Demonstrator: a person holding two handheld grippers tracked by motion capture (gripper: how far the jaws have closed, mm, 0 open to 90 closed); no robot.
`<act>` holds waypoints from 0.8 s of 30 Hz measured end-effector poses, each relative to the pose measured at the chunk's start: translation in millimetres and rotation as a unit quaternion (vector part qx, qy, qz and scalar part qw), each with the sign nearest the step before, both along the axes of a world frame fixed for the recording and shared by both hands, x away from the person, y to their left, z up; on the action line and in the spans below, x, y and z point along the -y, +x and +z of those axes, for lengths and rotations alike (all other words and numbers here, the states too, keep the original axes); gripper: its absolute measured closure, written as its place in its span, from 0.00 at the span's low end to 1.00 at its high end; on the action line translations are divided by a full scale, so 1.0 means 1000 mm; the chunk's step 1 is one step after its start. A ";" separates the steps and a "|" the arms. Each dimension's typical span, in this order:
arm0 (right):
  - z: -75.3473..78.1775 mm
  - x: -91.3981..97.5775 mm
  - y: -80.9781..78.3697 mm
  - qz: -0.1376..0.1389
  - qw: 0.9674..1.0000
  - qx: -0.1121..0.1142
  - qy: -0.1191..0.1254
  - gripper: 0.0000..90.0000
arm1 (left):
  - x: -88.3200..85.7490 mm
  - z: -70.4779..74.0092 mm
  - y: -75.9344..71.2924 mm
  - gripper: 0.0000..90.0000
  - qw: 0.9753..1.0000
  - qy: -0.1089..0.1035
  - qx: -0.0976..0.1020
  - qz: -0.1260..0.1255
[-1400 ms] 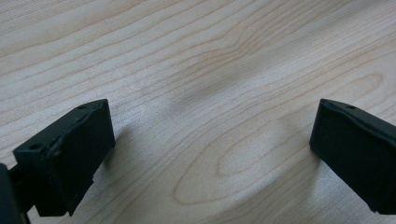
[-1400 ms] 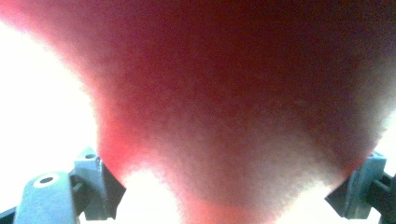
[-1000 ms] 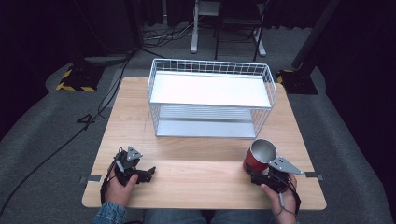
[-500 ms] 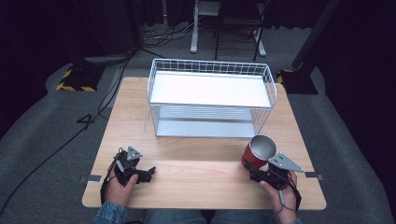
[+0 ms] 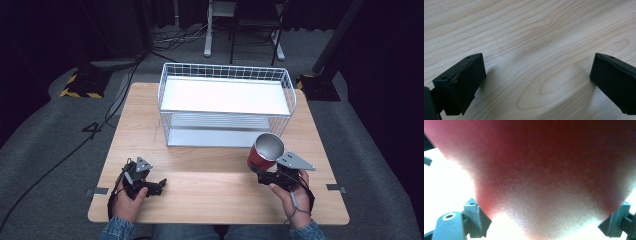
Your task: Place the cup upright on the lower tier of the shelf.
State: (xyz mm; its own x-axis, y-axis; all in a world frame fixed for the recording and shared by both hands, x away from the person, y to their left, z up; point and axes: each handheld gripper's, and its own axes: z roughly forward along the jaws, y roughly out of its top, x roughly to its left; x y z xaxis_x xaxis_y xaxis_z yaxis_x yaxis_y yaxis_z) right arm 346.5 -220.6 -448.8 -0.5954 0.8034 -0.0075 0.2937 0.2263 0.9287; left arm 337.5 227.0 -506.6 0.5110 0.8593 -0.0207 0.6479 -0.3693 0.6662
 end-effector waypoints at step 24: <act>0.003 -0.063 0.053 0.070 0.997 -0.024 -0.016 0.18 | 0.000 0.000 0.000 0.01 1.000 -0.002 0.001 0.003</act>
